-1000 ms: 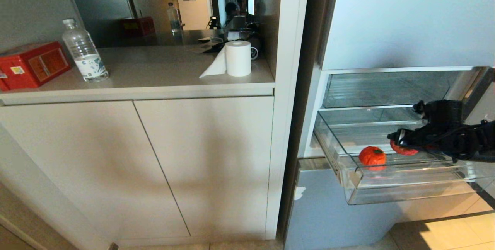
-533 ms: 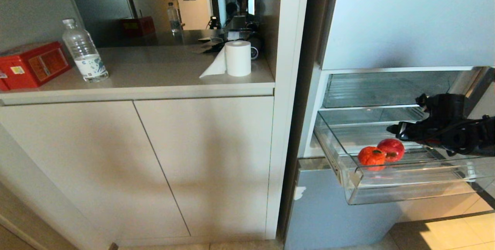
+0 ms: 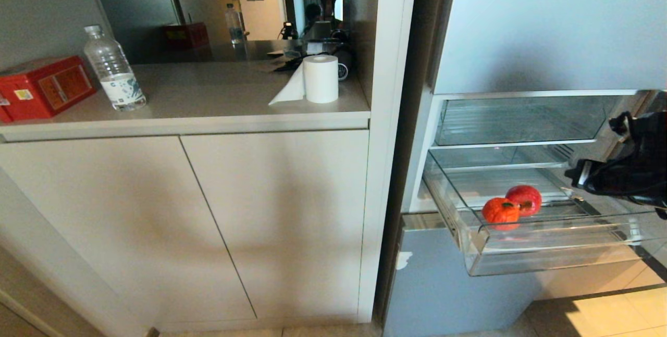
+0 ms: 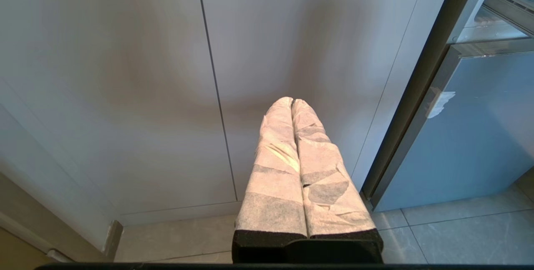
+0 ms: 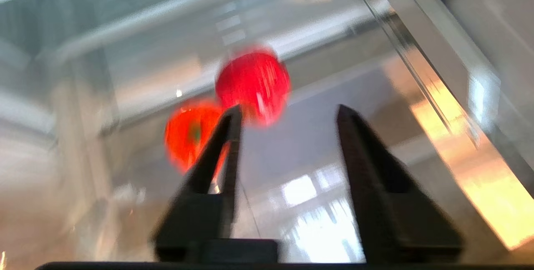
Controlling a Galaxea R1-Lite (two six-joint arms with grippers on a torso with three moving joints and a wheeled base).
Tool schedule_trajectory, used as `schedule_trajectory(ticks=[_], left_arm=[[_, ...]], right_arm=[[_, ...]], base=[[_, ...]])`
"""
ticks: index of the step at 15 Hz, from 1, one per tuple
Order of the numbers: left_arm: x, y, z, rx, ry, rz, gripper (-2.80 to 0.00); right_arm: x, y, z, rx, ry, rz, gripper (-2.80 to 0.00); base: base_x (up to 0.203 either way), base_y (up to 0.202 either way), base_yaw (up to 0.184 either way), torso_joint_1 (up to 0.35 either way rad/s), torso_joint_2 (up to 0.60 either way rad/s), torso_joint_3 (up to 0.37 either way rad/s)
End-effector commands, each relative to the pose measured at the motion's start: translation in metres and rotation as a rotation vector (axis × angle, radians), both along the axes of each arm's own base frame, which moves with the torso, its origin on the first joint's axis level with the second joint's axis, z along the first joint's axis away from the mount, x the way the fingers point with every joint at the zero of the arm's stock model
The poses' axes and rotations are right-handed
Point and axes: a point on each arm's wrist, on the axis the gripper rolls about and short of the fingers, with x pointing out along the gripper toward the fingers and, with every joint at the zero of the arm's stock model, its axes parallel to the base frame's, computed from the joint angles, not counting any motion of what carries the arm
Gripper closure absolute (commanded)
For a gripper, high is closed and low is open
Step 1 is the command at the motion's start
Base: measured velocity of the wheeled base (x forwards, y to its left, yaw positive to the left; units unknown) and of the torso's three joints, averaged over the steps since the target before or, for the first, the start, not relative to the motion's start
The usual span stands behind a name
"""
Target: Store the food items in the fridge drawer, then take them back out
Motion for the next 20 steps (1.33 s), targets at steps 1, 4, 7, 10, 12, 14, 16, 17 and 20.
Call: schedule_trajectory(ticks=[1, 4, 7, 10, 12, 14, 16, 17, 20], left_arm=[[0.000, 0.000, 0.000, 0.000, 0.000, 0.000, 0.00], [0.000, 0.000, 0.000, 0.000, 0.001, 0.000, 0.00], [0.000, 0.000, 0.000, 0.000, 0.000, 0.000, 0.00], [0.000, 0.000, 0.000, 0.000, 0.001, 0.000, 0.00], [0.000, 0.000, 0.000, 0.000, 0.001, 0.000, 0.00], [0.000, 0.000, 0.000, 0.000, 0.001, 0.000, 0.00], [0.000, 0.000, 0.000, 0.000, 0.000, 0.000, 0.00], [0.000, 0.000, 0.000, 0.000, 0.000, 0.000, 0.00], [0.000, 0.000, 0.000, 0.000, 0.000, 0.000, 0.00]], right_arm=[[-0.080, 0.016, 0.029, -0.019, -0.090, -0.008, 0.00], [-0.161, 0.032, -0.013, -0.014, -0.006, -0.037, 0.00], [-0.200, 0.040, -0.058, 0.000, 0.126, -0.044, 0.00], [-0.187, 0.038, -0.070, -0.013, 0.238, 0.017, 0.00], [-0.157, 0.032, -0.075, 0.011, 0.311, 0.064, 0.00], [-0.117, 0.026, -0.082, 0.038, 0.365, 0.115, 0.00], [-0.078, 0.023, -0.095, 0.054, 0.412, 0.156, 0.00], [-0.060, 0.022, -0.103, 0.058, 0.431, 0.170, 0.00], [-0.018, 0.023, -0.121, 0.054, 0.456, 0.198, 0.00]], base=[[0.000, 0.000, 0.000, 0.000, 0.00, 0.000], [0.000, 0.000, 0.000, 0.000, 0.00, 0.000], [0.000, 0.000, 0.000, 0.000, 0.00, 0.000], [0.000, 0.000, 0.000, 0.000, 0.00, 0.000], [0.000, 0.000, 0.000, 0.000, 0.00, 0.000], [0.000, 0.000, 0.000, 0.000, 0.00, 0.000], [0.000, 0.000, 0.000, 0.000, 0.00, 0.000], [0.000, 0.000, 0.000, 0.000, 0.00, 0.000], [0.000, 0.000, 0.000, 0.000, 0.00, 0.000]])
